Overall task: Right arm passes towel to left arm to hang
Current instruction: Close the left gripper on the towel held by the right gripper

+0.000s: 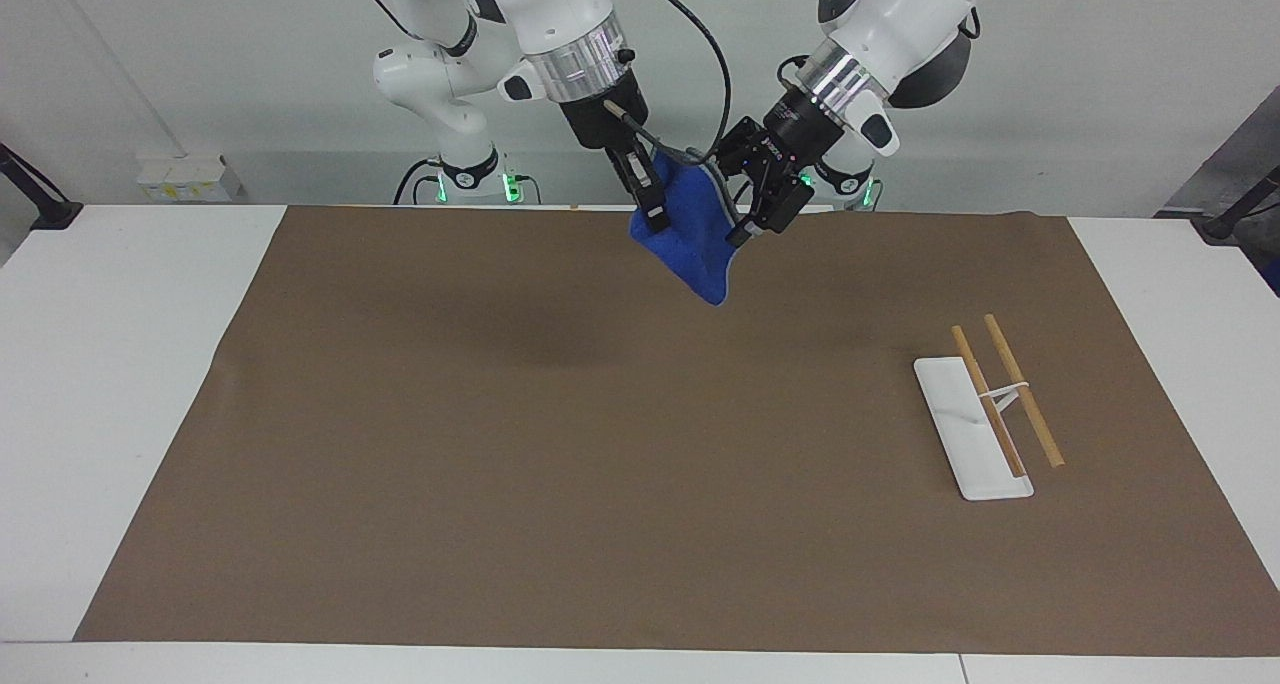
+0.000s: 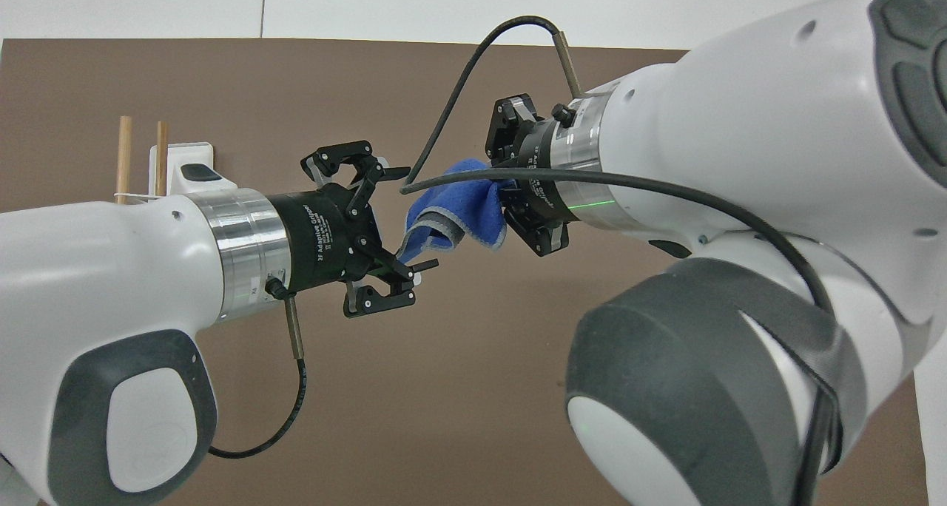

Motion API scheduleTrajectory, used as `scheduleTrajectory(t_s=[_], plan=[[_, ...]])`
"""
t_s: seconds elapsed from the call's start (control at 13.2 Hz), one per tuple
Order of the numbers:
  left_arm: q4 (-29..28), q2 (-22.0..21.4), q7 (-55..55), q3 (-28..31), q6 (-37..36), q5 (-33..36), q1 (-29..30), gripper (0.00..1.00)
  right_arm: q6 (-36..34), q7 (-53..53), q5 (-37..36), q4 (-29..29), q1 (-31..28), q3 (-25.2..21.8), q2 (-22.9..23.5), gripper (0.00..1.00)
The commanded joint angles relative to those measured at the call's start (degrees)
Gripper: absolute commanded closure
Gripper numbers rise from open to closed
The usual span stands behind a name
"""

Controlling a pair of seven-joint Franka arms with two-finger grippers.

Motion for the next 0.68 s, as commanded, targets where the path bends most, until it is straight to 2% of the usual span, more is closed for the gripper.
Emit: scheduleTrajectory(t_s=[0.0, 0.08, 0.23, 0.3, 0.61], plan=[[-2.92, -0.95, -1.14, 0.07, 4.99, -1.56, -1.88, 0.33, 1.17, 1.24, 1.1, 0.02, -0.15, 0.32, 0.27, 1.0], [-3.45, -0.95, -3.67, 0.07, 6.66, -1.47, -2.15, 0.63, 1.17, 1.24, 1.1, 0.02, -0.15, 0.32, 0.27, 1.0], [-3.71, -0.95, -5.02, 0.15, 7.73, -1.38, -2.42, 0.97, 1.17, 1.24, 1.1, 0.02, -0.15, 0.32, 0.27, 1.0], [-3.71, -0.95, -4.84, 0.15, 7.74, -1.3, -2.51, 1.0, 1.17, 1.16, 1.1, 0.02, -0.15, 0.24, 0.27, 1.0], [-3.63, -0.95, -4.05, 0.15, 7.74, -1.21, -2.42, 1.0, 1.09, 1.16, 1.1, 0.02, -0.15, 0.32, 0.27, 1.0]])
